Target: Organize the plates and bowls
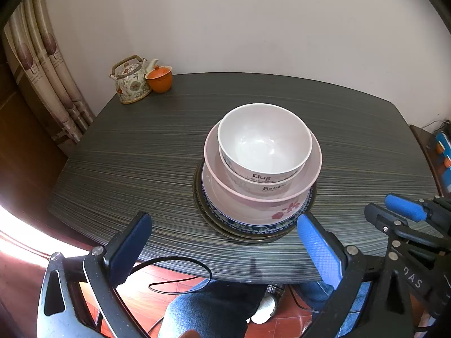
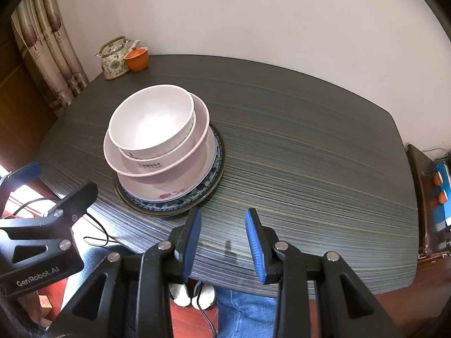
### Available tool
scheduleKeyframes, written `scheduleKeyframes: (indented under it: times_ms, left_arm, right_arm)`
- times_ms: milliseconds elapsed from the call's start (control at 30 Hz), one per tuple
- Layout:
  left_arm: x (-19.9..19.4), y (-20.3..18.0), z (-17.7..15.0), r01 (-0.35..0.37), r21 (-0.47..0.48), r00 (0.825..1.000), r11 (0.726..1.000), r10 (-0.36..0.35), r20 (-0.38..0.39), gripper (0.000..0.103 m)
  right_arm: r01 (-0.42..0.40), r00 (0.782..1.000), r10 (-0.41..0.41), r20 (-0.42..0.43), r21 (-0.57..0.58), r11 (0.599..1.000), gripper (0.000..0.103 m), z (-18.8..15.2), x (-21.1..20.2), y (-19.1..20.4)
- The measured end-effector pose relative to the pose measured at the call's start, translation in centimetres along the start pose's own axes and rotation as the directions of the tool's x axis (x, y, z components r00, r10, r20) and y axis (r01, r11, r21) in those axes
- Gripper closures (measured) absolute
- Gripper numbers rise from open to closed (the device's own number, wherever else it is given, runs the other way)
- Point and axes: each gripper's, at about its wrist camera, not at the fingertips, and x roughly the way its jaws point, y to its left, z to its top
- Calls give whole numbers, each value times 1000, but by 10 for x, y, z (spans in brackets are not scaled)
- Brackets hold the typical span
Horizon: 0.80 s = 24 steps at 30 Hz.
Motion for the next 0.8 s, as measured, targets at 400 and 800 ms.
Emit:
scheduleKeyframes:
  times_ms: [400, 800]
  left_arm:
    - [2, 1, -2, 4, -6, 1000, 1000, -4, -7, 1]
    - [3, 0, -2, 19, -11, 1000, 1000, -19, 1, 1]
  right_arm:
    - [4, 1000, -4, -3, -10, 1000, 70, -3, 3, 3]
    - [18, 1000, -18, 3, -14, 1000, 70, -1, 1, 3]
